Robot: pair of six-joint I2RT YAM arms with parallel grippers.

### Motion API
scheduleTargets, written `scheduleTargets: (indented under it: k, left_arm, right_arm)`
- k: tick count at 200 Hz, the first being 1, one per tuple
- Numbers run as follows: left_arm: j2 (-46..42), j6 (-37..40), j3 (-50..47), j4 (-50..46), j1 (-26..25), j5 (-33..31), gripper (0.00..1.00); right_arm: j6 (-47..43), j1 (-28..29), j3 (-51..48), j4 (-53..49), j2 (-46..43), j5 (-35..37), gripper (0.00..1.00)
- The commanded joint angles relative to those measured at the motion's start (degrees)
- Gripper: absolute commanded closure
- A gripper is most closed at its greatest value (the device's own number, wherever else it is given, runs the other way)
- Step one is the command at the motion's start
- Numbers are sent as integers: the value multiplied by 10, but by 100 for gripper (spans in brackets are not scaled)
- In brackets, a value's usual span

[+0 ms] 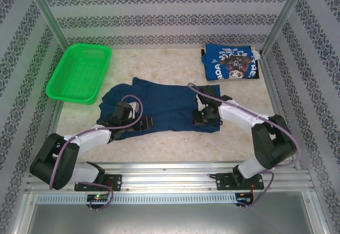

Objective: Fold and stack the t-shirts

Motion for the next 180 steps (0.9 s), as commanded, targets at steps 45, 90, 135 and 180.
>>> scheduleTargets:
  k: [45,90,135,180]
  left_arm:
    - [28,-8,-8,36,-8,-5,20]
    - [33,-7,-7,36,-8,-4,21]
    - [32,-7,-8,38,-8,-4,21]
    - [26,-8,-14,38,-8,-3,21]
  right_arm:
    - [31,17,-73,-2,-73,-8,56]
    - [41,-65,-79,-19,-160,21,47]
    - [14,-141,-87,-24,-140,49,49]
    - [22,-140,-119,13,-130,-6,59]
